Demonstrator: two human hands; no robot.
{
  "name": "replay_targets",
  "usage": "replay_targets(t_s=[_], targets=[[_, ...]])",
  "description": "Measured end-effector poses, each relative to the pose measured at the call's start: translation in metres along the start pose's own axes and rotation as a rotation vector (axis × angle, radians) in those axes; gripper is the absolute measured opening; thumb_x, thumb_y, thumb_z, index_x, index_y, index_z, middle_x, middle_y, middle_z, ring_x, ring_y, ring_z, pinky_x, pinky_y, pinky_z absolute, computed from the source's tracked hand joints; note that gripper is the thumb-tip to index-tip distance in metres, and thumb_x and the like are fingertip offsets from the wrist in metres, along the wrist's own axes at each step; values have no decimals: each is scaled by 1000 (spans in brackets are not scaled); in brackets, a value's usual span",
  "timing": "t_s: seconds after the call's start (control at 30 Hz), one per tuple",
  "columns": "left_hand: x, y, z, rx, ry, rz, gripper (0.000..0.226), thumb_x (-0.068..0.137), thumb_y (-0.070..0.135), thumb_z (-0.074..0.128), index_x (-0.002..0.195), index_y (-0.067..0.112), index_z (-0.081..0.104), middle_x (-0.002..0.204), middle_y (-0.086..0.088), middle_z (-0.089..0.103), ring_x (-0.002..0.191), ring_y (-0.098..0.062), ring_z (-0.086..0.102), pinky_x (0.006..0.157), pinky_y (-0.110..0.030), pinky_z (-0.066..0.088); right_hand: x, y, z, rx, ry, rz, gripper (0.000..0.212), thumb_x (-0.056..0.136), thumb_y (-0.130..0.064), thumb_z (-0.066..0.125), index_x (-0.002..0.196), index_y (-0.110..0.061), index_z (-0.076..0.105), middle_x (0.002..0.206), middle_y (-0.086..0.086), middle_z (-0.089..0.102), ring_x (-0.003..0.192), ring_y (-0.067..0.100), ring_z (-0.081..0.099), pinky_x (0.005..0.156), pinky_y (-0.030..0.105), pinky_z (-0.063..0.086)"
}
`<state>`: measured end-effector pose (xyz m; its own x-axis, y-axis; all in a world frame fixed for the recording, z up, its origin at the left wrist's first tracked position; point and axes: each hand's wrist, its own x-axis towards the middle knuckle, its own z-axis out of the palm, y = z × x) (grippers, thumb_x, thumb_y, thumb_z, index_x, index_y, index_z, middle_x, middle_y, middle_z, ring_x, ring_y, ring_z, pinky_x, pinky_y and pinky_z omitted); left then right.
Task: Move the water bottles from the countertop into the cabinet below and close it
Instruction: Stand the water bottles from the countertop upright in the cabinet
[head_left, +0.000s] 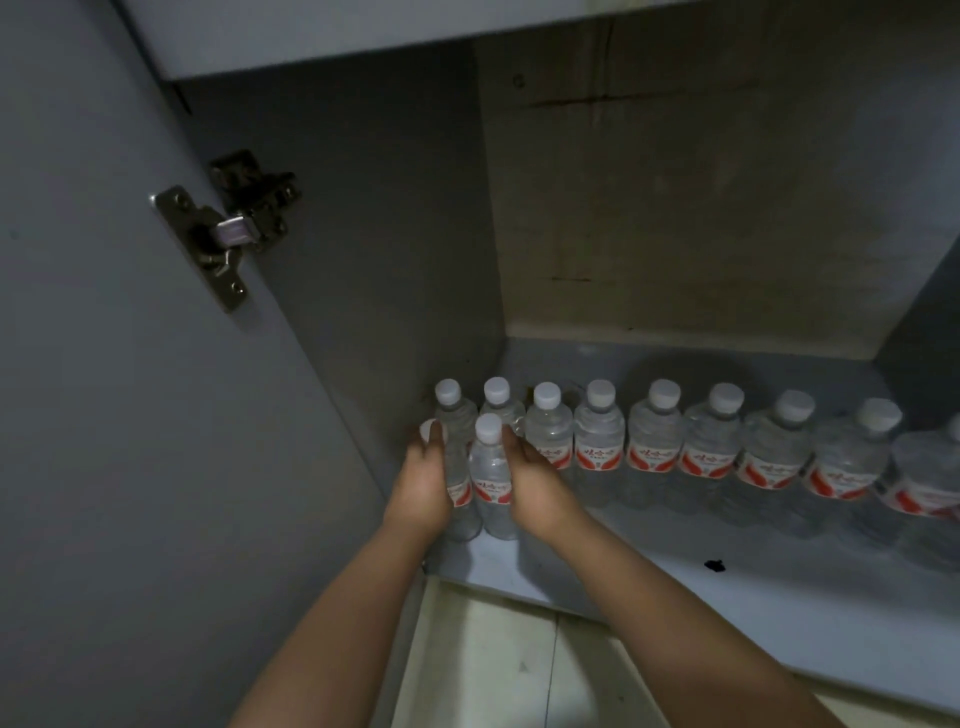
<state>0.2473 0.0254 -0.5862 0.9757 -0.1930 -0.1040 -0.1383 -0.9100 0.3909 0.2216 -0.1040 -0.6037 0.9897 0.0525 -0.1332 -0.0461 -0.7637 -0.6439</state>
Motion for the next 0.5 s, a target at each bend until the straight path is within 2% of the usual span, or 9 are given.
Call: replay_targets(t_s=[0.03,0.1,0.17,0.23,0.33,0.5], targets=[[-4,2,-2,15,-3,-3,57,97,12,46,147,9,20,147,-19,30,131,-32,42,107,-34,37,-2,2,2,-24,15,-13,64,89,1,47,145,-8,17,151,15,27,137,29,31,114,35,28],[-11,1,-1,19,13,-13,50,99,18,41,146,13,24,150,-16,30,134,-30,39,110,-35,34,-12,4,4,-77,38,-12,56,88,-4,51,140,-9,30,144,16,39,130,30,41,110,35,36],[-26,5,-7,137,-28,-12,51,99,15,37,148,11,21,155,-13,23,142,-28,28,116,-33,25,-27,1,-4,-127,39,-1,52,87,-5,50,138,-11,36,142,15,42,128,30,42,107,35,37],[-50,21,-19,191,-74,-14,55,96,9,37,149,11,20,158,-10,19,147,-25,18,120,-30,16,-48,-9,-19,-197,45,7,51,88,-6,45,138,-11,36,144,12,40,130,28,39,108,31,33],[-95,50,-48,245,-124,-9,52,99,10,31,149,15,19,159,-6,15,149,-24,8,122,-35,11,-84,-34,-47,-261,55,28,50,93,-14,39,142,-12,30,151,7,32,138,25,29,115,34,24],[-173,101,-130,248,-198,-49,47,102,15,26,148,19,23,161,-2,6,150,-24,-3,122,-37,1,-155,-113,-115,-311,-74,105,48,99,-26,32,144,-12,24,155,8,23,144,28,16,120,40,9]])
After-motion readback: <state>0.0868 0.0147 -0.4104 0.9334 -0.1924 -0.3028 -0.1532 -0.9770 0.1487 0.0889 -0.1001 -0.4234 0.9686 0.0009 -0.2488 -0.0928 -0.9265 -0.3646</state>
